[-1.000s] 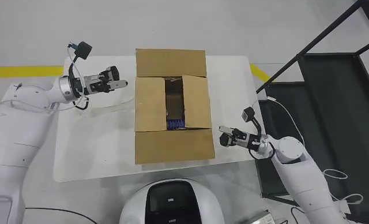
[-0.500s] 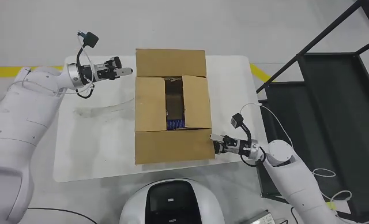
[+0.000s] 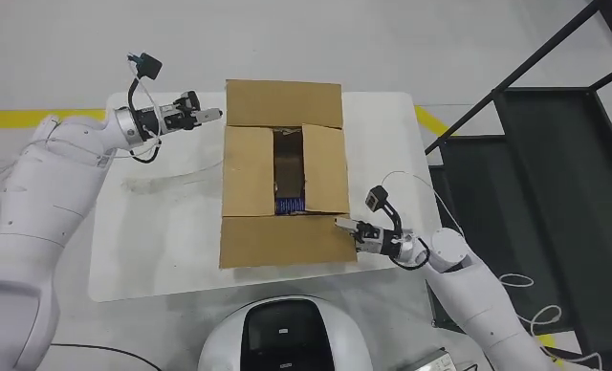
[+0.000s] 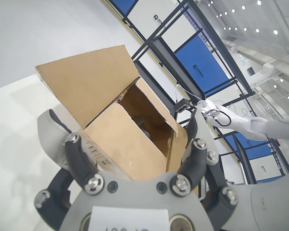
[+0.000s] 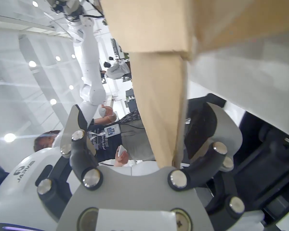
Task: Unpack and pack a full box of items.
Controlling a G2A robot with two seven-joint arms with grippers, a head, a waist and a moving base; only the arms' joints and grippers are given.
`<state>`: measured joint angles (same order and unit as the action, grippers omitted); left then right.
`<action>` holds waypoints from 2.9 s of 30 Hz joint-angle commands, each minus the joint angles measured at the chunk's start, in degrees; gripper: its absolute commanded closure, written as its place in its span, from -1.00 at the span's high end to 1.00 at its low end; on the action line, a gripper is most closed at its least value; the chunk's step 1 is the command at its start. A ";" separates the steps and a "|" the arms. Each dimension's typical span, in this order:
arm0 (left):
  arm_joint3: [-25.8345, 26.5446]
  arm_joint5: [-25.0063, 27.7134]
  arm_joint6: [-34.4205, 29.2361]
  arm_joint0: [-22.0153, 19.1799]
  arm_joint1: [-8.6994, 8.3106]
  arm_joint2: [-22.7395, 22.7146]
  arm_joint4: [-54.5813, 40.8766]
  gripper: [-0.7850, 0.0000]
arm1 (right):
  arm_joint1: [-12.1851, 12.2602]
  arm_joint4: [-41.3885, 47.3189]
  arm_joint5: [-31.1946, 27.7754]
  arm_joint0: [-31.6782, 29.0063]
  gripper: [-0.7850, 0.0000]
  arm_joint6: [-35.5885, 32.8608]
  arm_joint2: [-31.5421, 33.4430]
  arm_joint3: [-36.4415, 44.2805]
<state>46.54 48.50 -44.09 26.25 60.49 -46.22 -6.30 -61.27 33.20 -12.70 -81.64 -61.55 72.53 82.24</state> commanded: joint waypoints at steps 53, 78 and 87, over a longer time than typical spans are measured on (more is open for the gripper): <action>-25.86 -1.32 5.03 -9.78 13.29 7.86 -1.02 1.00 | -1.25 0.77 1.33 2.02 1.00 19.97 2.49 8.18; -28.31 -6.31 4.47 -9.32 17.85 7.42 -1.33 1.00 | -1.09 -5.22 0.26 -0.78 1.00 22.51 5.24 8.90; -30.78 -0.61 -0.05 -9.83 18.33 5.21 -5.41 1.00 | -1.17 -4.77 -0.02 -1.17 1.00 21.97 5.62 8.57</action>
<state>15.84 47.34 -43.63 16.41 78.84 -40.83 -11.42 -62.43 28.42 -12.67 -82.80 -39.52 78.13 90.85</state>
